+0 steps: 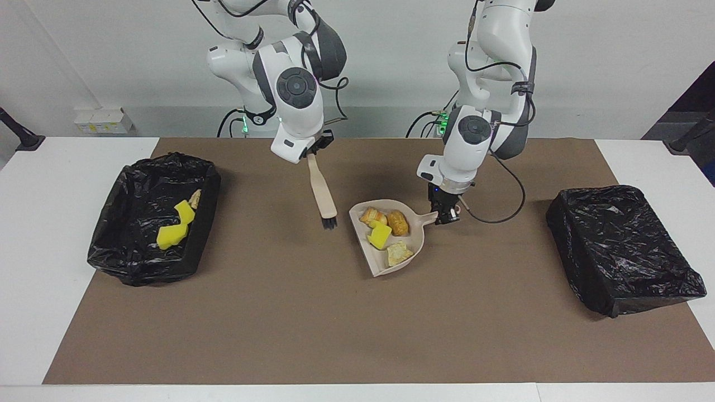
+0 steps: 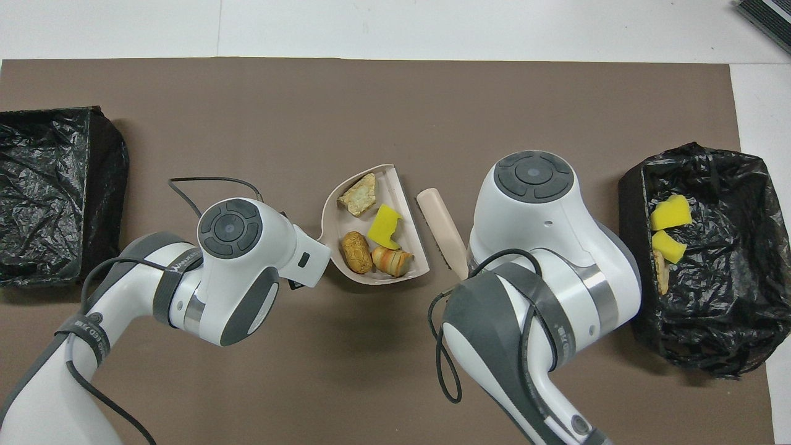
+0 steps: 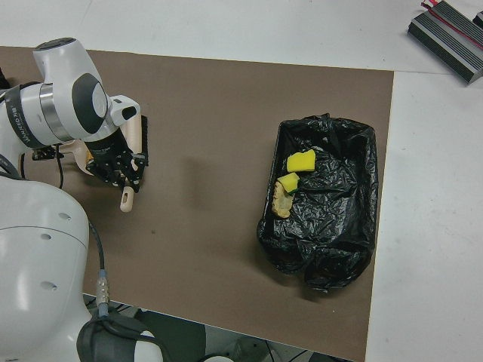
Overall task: Sweep and dump trash in bin
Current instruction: 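Sweep the sponge and crumbs into the dustpan with the right gripper's brush, then carry the loaded dustpan with the left gripper over the nearer bin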
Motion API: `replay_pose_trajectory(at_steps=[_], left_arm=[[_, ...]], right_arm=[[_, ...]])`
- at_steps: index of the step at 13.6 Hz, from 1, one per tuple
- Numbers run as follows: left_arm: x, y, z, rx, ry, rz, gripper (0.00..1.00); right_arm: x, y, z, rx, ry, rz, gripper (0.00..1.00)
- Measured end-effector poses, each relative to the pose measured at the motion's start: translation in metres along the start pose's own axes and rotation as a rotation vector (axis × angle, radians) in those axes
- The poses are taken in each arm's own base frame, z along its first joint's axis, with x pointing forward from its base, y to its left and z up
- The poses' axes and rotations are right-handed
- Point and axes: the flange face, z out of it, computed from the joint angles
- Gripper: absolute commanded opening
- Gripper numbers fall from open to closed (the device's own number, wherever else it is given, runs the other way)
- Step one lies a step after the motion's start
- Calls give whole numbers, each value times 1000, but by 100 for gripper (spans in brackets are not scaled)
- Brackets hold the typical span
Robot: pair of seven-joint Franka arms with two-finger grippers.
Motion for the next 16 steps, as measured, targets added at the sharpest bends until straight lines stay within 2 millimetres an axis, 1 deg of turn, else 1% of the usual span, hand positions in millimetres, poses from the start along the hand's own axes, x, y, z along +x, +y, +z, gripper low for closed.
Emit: replay_pose_trajectory(at_steps=[2, 3, 5, 6, 7, 8, 9, 11, 13, 15, 16], left_arm=[[-15, -22, -26, -22, -10, 21, 0], [-28, -34, -38, -25, -7, 36, 0], [-59, -58, -59, -47, -6, 63, 0], [-76, -68, -69, -57, -7, 82, 0], [-95, -79, -81, -65, -5, 99, 0], [-119, -91, -93, -70, -2, 112, 0], [-143, -102, -105, -72, 3, 122, 0], [-183, -117, -129, -65, 11, 138, 0], [-225, -130, -152, -50, 18, 149, 0], [-273, -139, -166, -40, 24, 193, 0], [-298, -143, -170, -34, 21, 212, 0]], right_arm=[[-5, 1, -2, 45, -28, 57, 0], [-6, 0, -1, 100, -49, 68, 0], [-8, -4, 6, 173, -85, 69, 0], [-11, -10, 11, 186, -97, 69, 0], [-14, -21, 17, 194, -100, 75, 0], [-18, -39, 26, 199, -92, 87, 0], [-21, -61, 37, 200, -71, 99, 0], [-24, -106, 63, 212, -17, 119, 0], [-29, -143, 85, 222, 19, 133, 0], [-30, -163, 99, 225, 32, 147, 0], [-27, -168, 107, 219, 25, 152, 0]])
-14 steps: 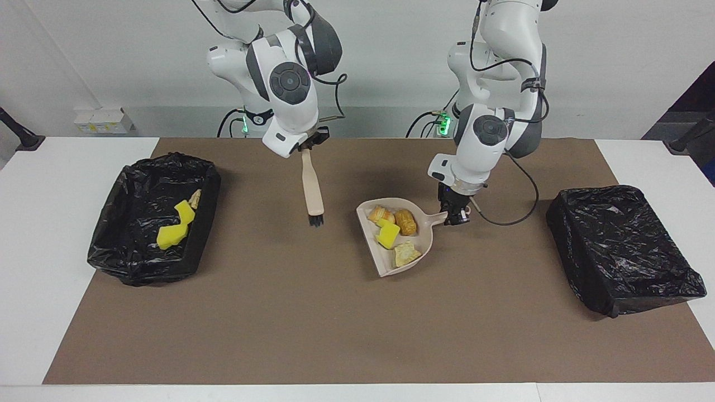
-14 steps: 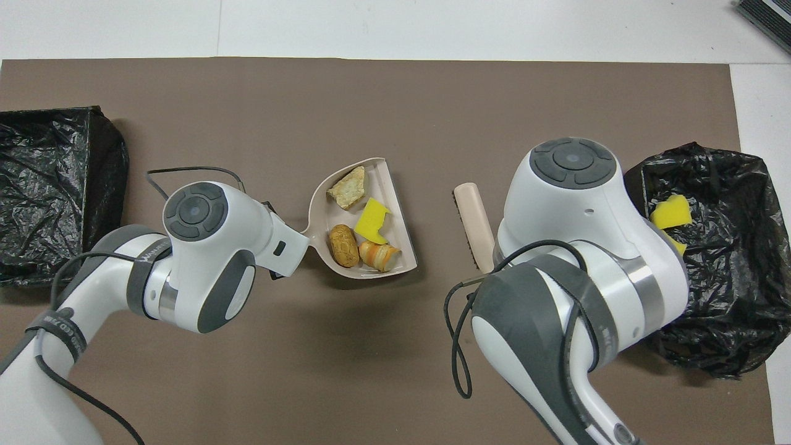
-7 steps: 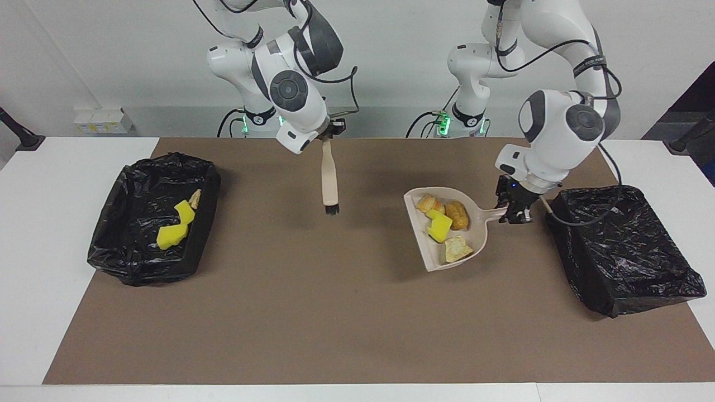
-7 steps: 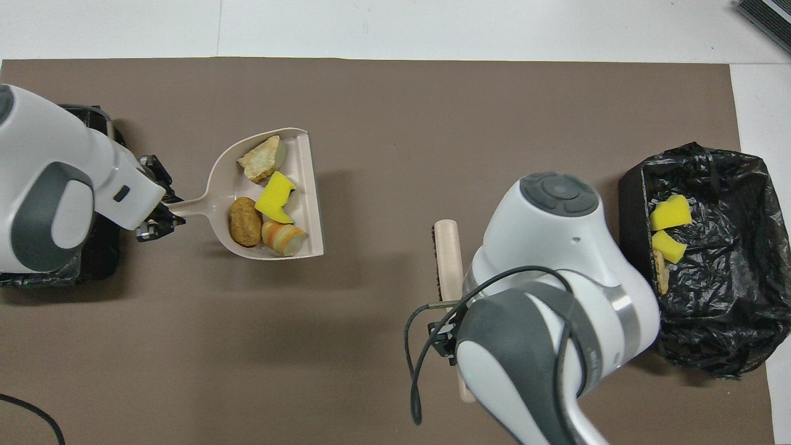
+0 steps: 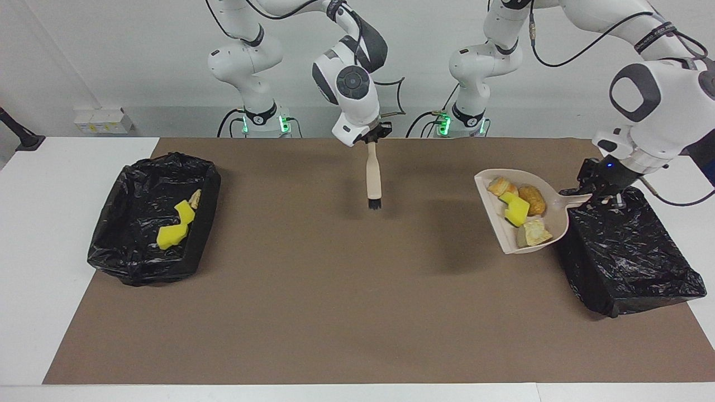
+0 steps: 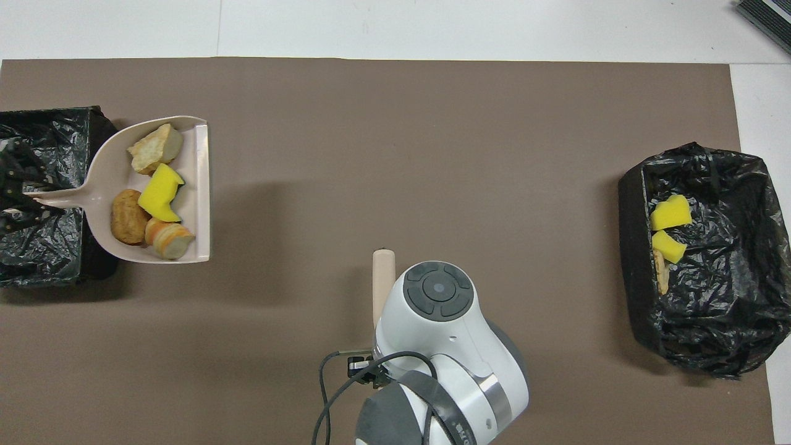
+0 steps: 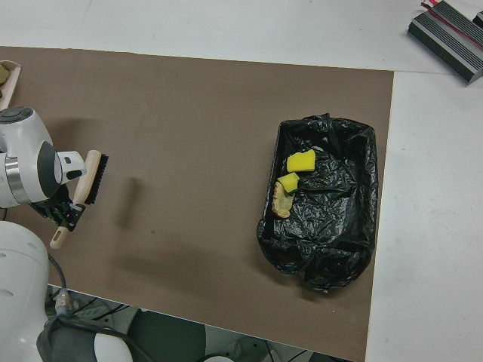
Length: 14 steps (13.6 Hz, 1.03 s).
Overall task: Sweep and dump trash in bin
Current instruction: 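Carry the loaded dustpan with the left gripper over the nearer bin, then tip the dustpan into the bin while the right gripper sets the brush down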
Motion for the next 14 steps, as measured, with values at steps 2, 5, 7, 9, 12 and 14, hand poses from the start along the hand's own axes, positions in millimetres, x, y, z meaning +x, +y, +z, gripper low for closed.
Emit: replay_pose_trajectory(at_steps=[2, 5, 7, 9, 12, 14], left_arm=[[-48, 5, -6, -2, -37, 22, 0], [-105, 11, -15, 1, -90, 23, 0], [-142, 17, -25, 1, -163, 21, 0], [-170, 14, -36, 23, -238, 51, 0], [-205, 1, -50, 58, -357, 74, 0], [-203, -19, -50, 92, -457, 107, 0]], right_arm=[[6, -1, 24, -26, -33, 6, 0], [0, -1, 56, -65, -67, 1, 0], [-2, 3, 72, -71, -59, 4, 0], [0, 10, 82, -71, -47, 8, 0], [-1, 11, 81, -68, -42, 7, 37], [0, 11, 81, -67, -40, 10, 100]])
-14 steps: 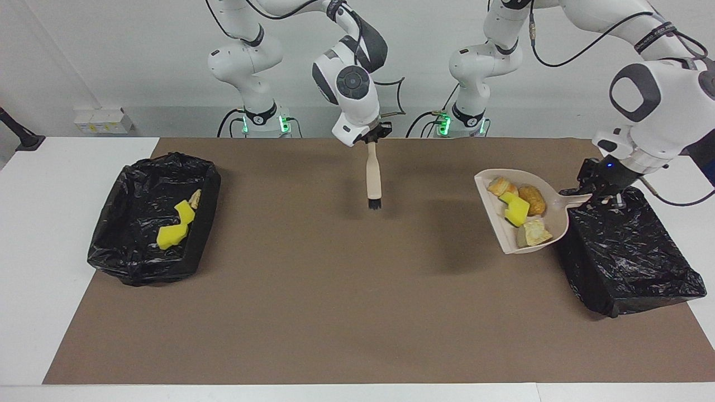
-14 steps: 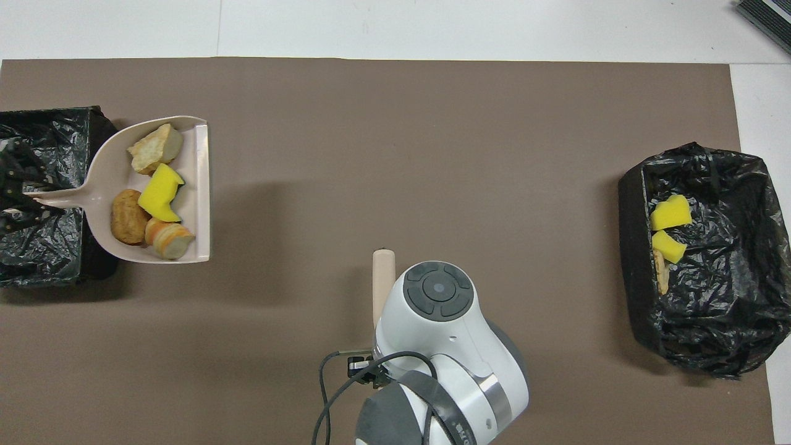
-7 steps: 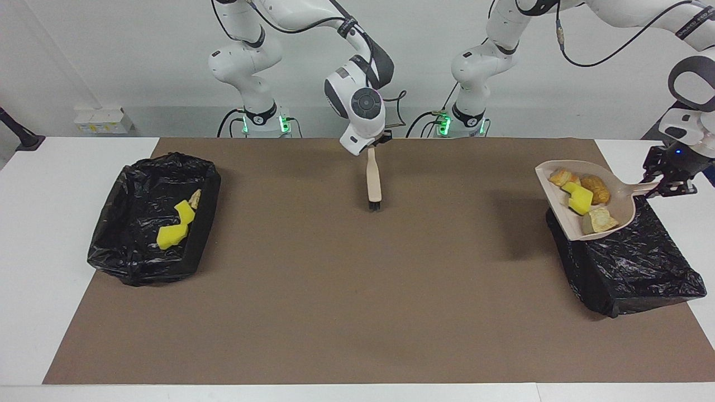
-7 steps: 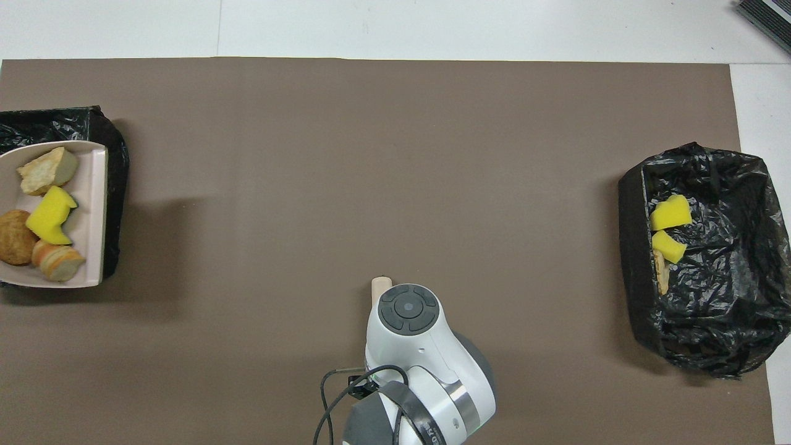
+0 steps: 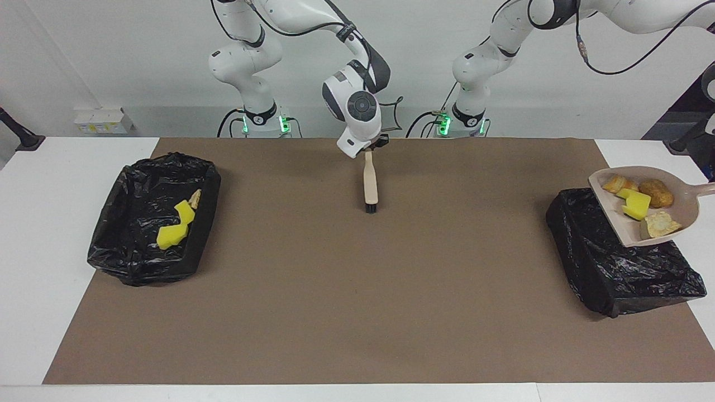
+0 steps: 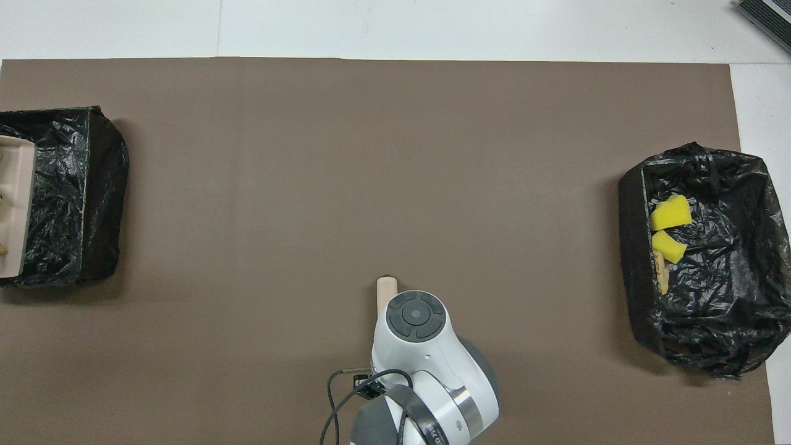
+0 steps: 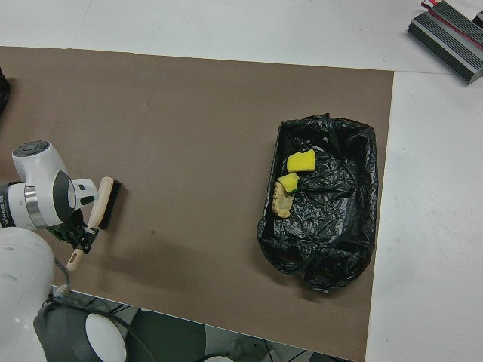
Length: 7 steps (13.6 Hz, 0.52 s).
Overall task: Sweep and dump trash in bin
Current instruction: 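Tip the dustpan into the bin while the right gripper sets the brush down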
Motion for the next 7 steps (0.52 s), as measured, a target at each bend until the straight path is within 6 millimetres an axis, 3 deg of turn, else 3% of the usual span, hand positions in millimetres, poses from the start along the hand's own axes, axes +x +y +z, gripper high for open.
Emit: replay_pose_trajectory(at_steps=[4, 7], left_arm=[[33, -31, 4, -34, -239, -55, 0], [53, -41, 13, -66, -368, -27, 0]], right_arm=[[5, -8, -23, 19, 65, -22, 100], [18, 8, -77, -3, 201, -38, 100]])
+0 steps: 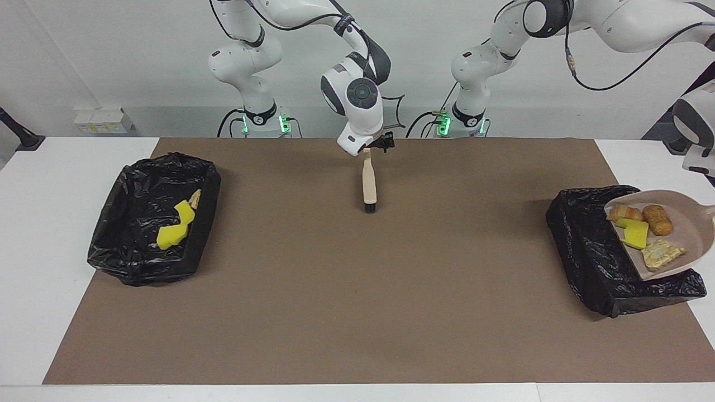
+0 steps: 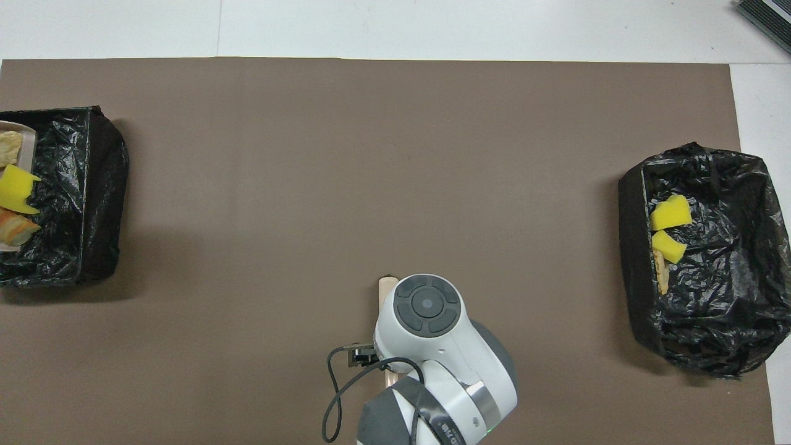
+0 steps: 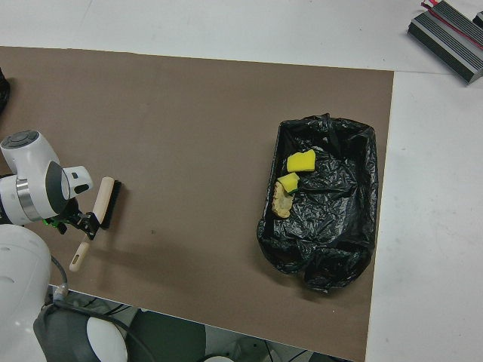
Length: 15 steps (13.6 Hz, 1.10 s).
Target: Sweep and dump trash in bin
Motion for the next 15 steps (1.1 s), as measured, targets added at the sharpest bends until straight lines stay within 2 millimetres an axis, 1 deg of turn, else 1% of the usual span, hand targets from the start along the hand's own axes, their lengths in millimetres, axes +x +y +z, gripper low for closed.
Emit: replay_pose_trajectory(at_steps=[3, 5, 7, 9, 11, 12, 13, 15], left_arm=[[-5, -4, -15, 8, -150, 57, 0], [-18, 2, -34, 22, -188, 47, 0], [-34, 13, -57, 27, -216, 27, 0], [-40, 23, -79, 34, -238, 13, 0], [-37, 31, -93, 40, -295, -3, 0], [-28, 32, -98, 43, -329, -7, 0], [-17, 33, -103, 43, -355, -9, 0], [0, 38, -108, 46, -375, -28, 0]], right_arm=[[32, 45, -71, -40, 176, 16, 100], [54, 80, -111, -75, 265, 21, 100], [74, 117, -137, -108, 323, 58, 100], [88, 155, -161, -121, 363, 88, 100], [89, 188, -192, -117, 408, 103, 100], [83, 204, -211, -118, 425, 115, 100], [73, 219, -231, -124, 427, 127, 100], [49, 238, -268, -136, 407, 160, 100]])
